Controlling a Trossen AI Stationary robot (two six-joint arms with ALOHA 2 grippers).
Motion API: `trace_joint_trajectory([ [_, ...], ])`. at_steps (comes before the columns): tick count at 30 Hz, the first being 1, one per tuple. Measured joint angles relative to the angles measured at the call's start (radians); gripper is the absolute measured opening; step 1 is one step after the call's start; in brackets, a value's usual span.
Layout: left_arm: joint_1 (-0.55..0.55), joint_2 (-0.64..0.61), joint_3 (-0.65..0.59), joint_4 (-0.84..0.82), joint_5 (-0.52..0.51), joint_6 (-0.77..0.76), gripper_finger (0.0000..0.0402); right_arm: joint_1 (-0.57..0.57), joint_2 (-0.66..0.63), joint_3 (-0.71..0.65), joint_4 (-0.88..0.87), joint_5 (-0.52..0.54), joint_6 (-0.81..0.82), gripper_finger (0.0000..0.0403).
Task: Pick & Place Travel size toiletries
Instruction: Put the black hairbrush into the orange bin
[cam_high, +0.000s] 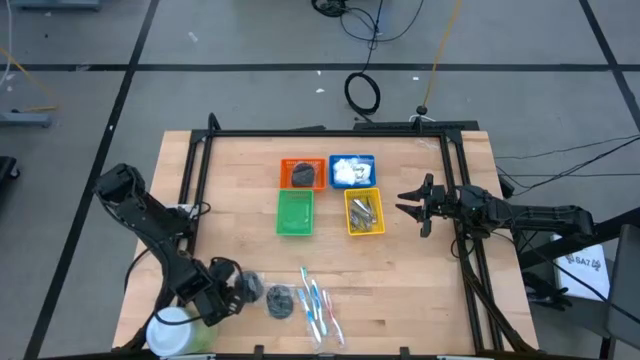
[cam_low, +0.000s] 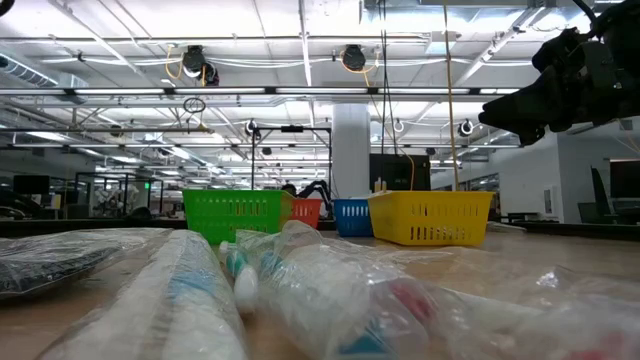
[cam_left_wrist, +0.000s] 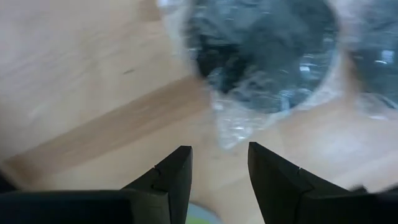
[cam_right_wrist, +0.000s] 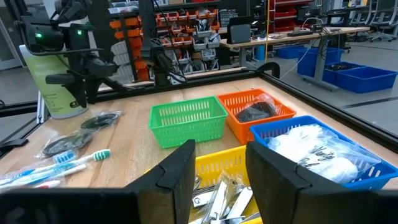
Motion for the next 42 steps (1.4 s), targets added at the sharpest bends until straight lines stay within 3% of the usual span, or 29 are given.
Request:
trace_joint_trajectory([
  [7, 0.000, 0.000, 0.000, 0.005, -0.155, 0.068, 0.0161, 0.000, 0.000, 0.000, 0.000, 0.000, 0.000, 0.0130],
  [15, 0.001, 0.000, 0.000, 0.091, -0.350, 0.109, 0.0220, 0.000, 0.000, 0.000, 0.000, 0.000, 0.000, 0.0130],
  [19, 0.001, 0.000, 0.000, 0.149, -0.457, 0.237, 0.0240, 0.000, 0.000, 0.000, 0.000, 0.000, 0.000, 0.0130],
  [26, 0.045, 0.000, 0.000, 0.151, -0.484, 0.452, 0.0249, 0.000, 0.000, 0.000, 0.000, 0.000, 0.000, 0.0130],
  [28, 0.069, 0.000, 0.000, 0.150, -0.415, 0.512, 0.0246, 0.000, 0.000, 0.000, 0.000, 0.000, 0.000, 0.0130],
  [34, 0.160, 0.027, 0.000, 0.155, 0.092, 0.483, 0.0236, 0.000, 0.000, 0.000, 0.000, 0.000, 0.000, 0.0130],
  [42, 0.121, 0.155, 0.001, 0.141, 0.177, 0.476, 0.0234, 0.000, 0.000, 0.000, 0.000, 0.000, 0.000, 0.0130],
])
